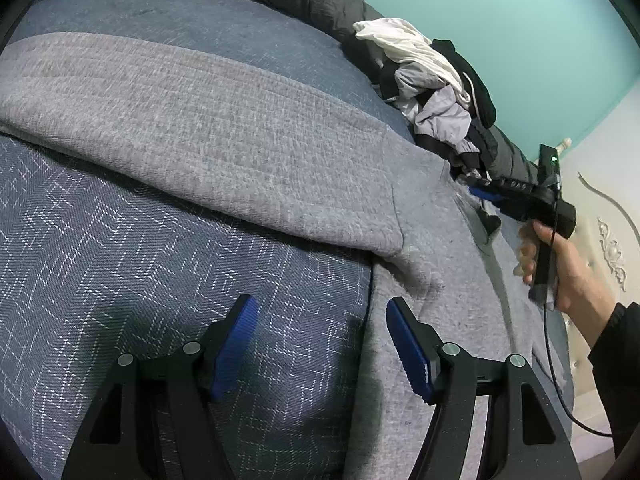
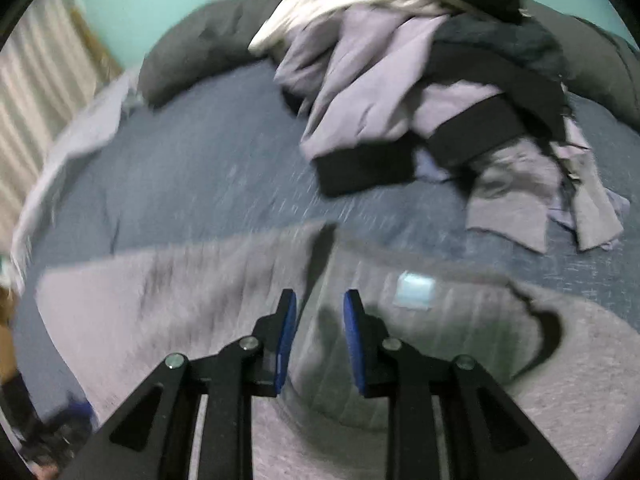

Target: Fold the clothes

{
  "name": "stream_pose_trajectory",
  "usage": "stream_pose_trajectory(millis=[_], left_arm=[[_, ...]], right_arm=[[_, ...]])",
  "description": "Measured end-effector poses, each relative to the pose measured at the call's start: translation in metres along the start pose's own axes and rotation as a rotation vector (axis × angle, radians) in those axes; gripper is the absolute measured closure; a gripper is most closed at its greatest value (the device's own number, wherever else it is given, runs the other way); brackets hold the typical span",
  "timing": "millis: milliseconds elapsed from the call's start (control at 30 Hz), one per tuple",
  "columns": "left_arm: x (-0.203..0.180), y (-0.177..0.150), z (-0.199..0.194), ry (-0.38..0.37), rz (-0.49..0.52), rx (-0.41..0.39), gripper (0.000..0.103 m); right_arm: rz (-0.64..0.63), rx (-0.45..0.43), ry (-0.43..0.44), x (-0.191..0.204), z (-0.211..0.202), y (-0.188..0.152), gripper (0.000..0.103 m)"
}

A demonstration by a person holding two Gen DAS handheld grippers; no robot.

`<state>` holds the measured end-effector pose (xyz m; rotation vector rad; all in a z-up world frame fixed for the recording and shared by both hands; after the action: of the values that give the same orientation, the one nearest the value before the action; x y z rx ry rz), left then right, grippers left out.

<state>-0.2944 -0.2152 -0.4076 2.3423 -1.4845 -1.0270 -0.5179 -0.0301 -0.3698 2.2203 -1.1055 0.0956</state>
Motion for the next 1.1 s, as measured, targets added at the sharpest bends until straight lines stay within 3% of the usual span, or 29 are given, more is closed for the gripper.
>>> stream_pose_trajectory(millis=[233,333,400,533,633,733,833,933,1000,1100], left_arm=[[0.001,0.0,0.001,-0.006,-0.003,0.001,0.031],[0.002,0.0,0.0,-0.011,-0.006,0.001,0.031],[0.002,0.0,0.0,-0.015,-0.01,0.001,0.031],[0.002,-0.001,-0.001,-0.017,-0.013,0.001,0.031],[0.002,-0.001,-0.001,-0.017,-0.012,0.001,0.031],[0.002,-0.002,-0.001,-0.017,-0.012,0.001,0.031],[0.002,-0.001,-0.001,-0.015,-0.009,0.002,0.031],[0.001,-0.001,-0.001,-0.014,-0.005,0.002,0.031],[0.001,-0.001,-0.001,-0.013,-0.004,0.0,0.031],[0.002,-0.001,-0.001,-0.015,-0.009,0.001,0.031]], right_arm=[[-0.048,0.045,-0.028,0.019,0.033,-0.015,0.079],[-0.094,0.039,-0.07,0.025,0.034,-0.015,0.093],[-0.11,0.015,-0.139,0.023,0.029,-0.009,0.099],[-0.113,-0.024,-0.238,0.014,0.015,0.005,0.1],[-0.083,-0.05,-0.178,0.009,0.005,0.008,0.1],[-0.014,-0.022,-0.052,0.005,0.006,0.001,0.099],[-0.083,0.022,-0.052,0.014,0.014,-0.016,0.099],[-0.123,0.079,-0.117,0.012,0.029,-0.035,0.099],[-0.11,0.033,-0.125,0.008,0.021,-0.032,0.099],[-0.085,-0.04,-0.216,-0.013,-0.004,-0.023,0.099]])
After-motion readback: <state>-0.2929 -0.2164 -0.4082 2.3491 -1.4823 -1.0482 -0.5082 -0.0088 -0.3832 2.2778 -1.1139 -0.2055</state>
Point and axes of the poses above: each gripper's, at about its wrist camera, not at the fingertips, and z roughly the way its jaws point, x to its left, y to its top, the point moved 8 cm from there along z, roughly the way its jaws point, and after that the axes turned 7 degrees about y, right-handed, at the moved point
